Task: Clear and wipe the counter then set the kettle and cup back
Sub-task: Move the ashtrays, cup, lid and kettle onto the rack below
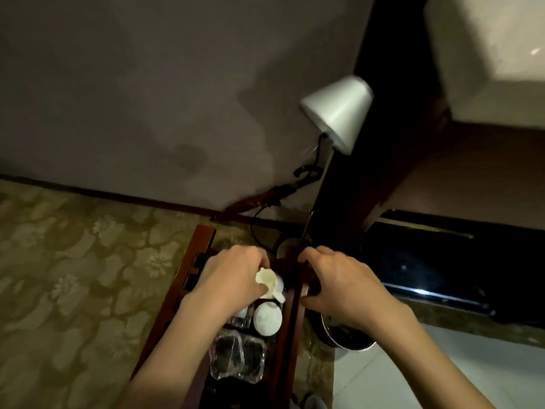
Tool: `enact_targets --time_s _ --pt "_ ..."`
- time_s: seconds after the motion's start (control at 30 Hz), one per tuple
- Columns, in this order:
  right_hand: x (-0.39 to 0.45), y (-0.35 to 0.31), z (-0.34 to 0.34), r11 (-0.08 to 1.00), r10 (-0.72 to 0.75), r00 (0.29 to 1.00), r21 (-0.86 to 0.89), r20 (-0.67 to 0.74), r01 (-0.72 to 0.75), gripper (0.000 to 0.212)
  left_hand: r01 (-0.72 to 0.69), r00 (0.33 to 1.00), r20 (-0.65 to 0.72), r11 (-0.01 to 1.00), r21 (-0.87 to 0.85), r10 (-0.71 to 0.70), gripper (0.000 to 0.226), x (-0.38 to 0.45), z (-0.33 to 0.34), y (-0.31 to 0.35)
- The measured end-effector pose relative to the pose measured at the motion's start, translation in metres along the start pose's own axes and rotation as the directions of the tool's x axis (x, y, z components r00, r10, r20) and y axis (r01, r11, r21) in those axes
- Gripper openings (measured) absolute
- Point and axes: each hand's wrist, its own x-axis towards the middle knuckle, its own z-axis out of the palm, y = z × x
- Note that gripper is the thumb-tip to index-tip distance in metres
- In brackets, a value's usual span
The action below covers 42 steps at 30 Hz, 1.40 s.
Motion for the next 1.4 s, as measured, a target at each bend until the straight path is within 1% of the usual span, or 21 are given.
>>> enact_targets --time_s 0.17,0.33,0.43,0.57,0.63,0.77,0.9,1.0,1.17,1.4 --pt "-0.067 -0.01 -0.098 0.999 0.024 0.998 -0.031 -0.056 -0.026 0.054 -0.128 0.992 0.005 0.989 0.079 0.128 0.028 -0.047 -0.086 0.043" --pt "-0.122 -0.01 -0.178 0.996 0.029 0.992 -0.082 -0.125 -0.039 0.054 -0.275 0.958 -0.043 0.951 0.139 0.283 0.032 -0.076 -0.163 0.101" --pt "-0.148 -0.001 -0.218 0.991 0.021 0.988 -0.125 -0.155 -0.04 0.053 -0.33 0.933 -0.091 0.929 0.168 0.348 0.033 -0.087 -0.196 0.137" --pt "-0.177 0.023 -0.263 0.992 0.015 0.982 -0.117 -0.189 -0.038 0.054 -0.365 0.903 -0.158 0.908 0.205 0.399 0.034 -0.094 -0.224 0.185" --pt "-0.188 0.04 -0.28 0.994 0.015 0.981 -0.107 -0.196 -0.037 0.052 -0.366 0.899 -0.176 0.908 0.203 0.401 0.033 -0.094 -0.233 0.208" --pt "-0.209 0.088 -0.31 0.988 0.023 0.983 -0.148 -0.184 -0.051 0.05 -0.335 0.912 -0.192 0.928 0.163 0.363 0.032 -0.086 -0.243 0.26" --pt "-0.223 0.133 -0.333 0.983 0.032 0.982 -0.17 -0.184 -0.064 0.051 -0.316 0.915 -0.219 0.939 0.132 0.339 0.032 -0.076 -0.243 0.311" --pt "-0.231 0.155 -0.345 0.984 0.031 0.982 -0.169 -0.188 -0.064 0.051 -0.32 0.916 -0.217 0.941 0.11 0.337 0.033 -0.071 -0.24 0.34" --pt "-0.237 0.186 -0.358 0.988 0.021 0.977 -0.144 -0.214 -0.052 0.049 -0.308 0.919 -0.211 0.941 0.142 0.333 0.032 -0.056 -0.247 0.367" --pt "-0.217 0.213 -0.376 0.99 0.034 0.972 -0.123 -0.231 -0.064 0.048 -0.318 0.917 -0.211 0.94 0.12 0.338 0.034 -0.017 -0.267 0.387"
